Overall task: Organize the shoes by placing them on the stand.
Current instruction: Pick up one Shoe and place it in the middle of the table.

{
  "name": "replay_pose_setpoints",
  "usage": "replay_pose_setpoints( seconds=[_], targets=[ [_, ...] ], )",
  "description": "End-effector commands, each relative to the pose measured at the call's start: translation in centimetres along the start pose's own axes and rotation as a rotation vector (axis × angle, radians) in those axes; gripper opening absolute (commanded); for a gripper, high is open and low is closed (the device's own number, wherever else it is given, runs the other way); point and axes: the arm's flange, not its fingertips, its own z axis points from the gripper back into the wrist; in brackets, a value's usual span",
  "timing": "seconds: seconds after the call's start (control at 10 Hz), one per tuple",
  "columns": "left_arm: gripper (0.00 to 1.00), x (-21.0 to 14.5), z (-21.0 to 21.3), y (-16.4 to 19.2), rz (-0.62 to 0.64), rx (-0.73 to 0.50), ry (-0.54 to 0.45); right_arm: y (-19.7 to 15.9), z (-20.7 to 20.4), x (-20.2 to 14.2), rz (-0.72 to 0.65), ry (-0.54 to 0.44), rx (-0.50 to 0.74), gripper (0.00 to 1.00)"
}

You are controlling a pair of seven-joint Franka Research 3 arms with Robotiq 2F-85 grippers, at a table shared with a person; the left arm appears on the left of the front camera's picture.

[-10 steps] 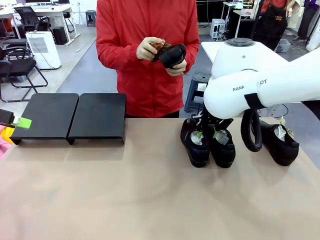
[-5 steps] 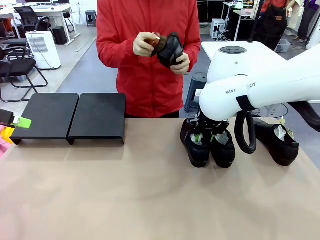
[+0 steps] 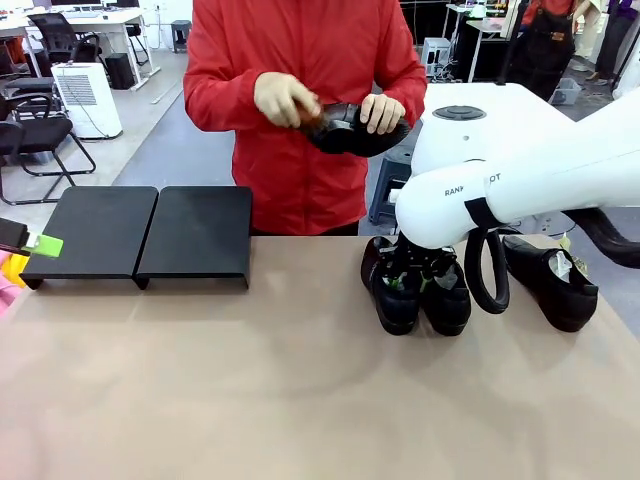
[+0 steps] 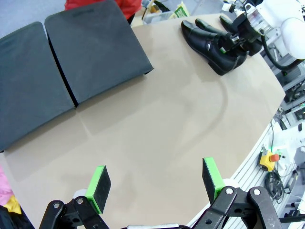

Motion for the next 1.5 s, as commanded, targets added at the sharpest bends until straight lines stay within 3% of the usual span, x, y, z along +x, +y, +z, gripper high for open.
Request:
replay_pose_setpoints(
  seconds=[0.0,0.1,0.3,0.9,1.1,1.4],
  targets=[
    [1.0,0.1,0.0,0.2,-0.009,-0.018,-0.009,0.6,0.1,0.7,0.009,-0.002,0.01,0.5],
    [1.0,0.1,0.0,0.2,-0.009,-0.018,-0.009,0.6,0.0,0.8,0.019,0.002,0.004,0.37],
    [1.0,0.1,0.0,0.2,-0.009,-0.018,-0.009,0.4,-0.6,0.9,0.023,0.012,-0.008,0.0],
    [1.0,0.1,0.0,0.2,-0.009,-0.018,-0.009,0.2,-0.7,1.1,0.028,0.031,-0.008,0.0],
    [1.0,0.1,0.0,0.2,-0.009,-0.018,-0.009,0.7,3.0,-0.4,0.002,-0.005,0.007,0.0],
    [1.0,0.1,0.0,0.2,-0.009,-0.018,-0.009,1.4,8.9,-5.4,0.01,-0.05,0.101,0.0]
  ],
)
